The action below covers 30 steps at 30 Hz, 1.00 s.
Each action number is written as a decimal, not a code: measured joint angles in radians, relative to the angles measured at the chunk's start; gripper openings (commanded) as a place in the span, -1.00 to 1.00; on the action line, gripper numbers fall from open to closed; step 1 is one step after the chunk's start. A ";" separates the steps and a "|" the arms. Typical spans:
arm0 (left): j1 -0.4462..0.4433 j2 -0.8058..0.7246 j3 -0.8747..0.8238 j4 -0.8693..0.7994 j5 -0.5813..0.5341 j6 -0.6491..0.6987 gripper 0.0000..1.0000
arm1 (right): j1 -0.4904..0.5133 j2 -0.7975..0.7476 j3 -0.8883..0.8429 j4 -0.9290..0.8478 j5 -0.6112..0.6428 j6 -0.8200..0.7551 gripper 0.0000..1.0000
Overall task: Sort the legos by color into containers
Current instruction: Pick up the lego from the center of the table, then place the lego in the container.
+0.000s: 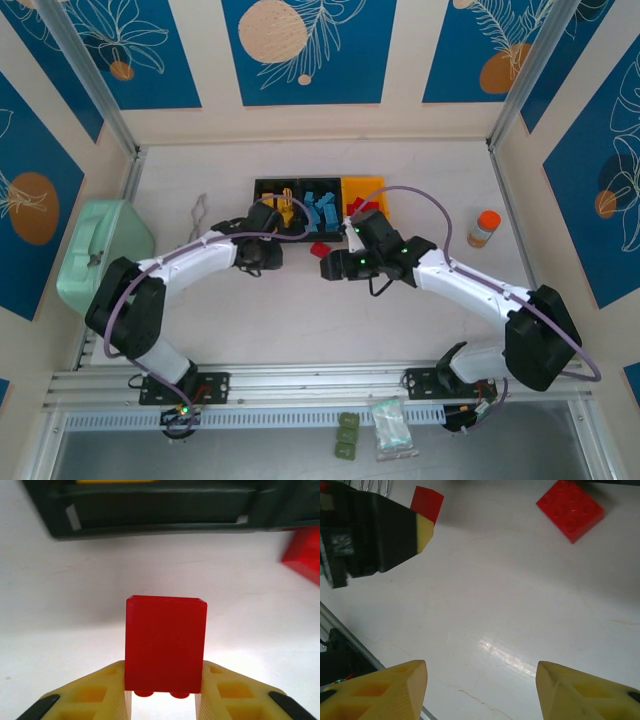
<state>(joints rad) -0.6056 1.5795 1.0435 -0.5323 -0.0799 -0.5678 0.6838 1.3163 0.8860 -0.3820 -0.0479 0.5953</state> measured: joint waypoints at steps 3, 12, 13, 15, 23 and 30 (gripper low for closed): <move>-0.039 0.020 0.078 -0.013 0.013 -0.003 -0.38 | -0.047 -0.055 -0.034 -0.005 -0.001 0.001 0.19; -0.128 0.224 0.371 -0.051 0.046 -0.002 -0.38 | -0.233 -0.218 -0.121 -0.039 -0.012 0.000 0.19; -0.134 0.247 0.401 -0.059 0.050 -0.002 -0.38 | -0.250 -0.229 -0.126 -0.044 -0.013 0.000 0.19; -0.148 0.299 0.474 -0.077 0.057 0.001 -0.38 | -0.291 -0.247 -0.134 -0.061 -0.018 0.000 0.19; -0.179 0.487 0.755 -0.136 0.080 0.015 -0.38 | -0.413 -0.292 -0.180 -0.103 -0.040 0.000 0.19; -0.182 0.673 1.006 -0.205 0.100 0.028 -0.38 | -0.456 -0.344 -0.209 -0.128 -0.060 0.000 0.19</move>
<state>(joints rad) -0.7876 2.2520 2.0491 -0.7376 0.0196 -0.5396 0.2279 0.9722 0.6769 -0.5098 -0.1081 0.5957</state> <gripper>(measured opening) 0.312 0.596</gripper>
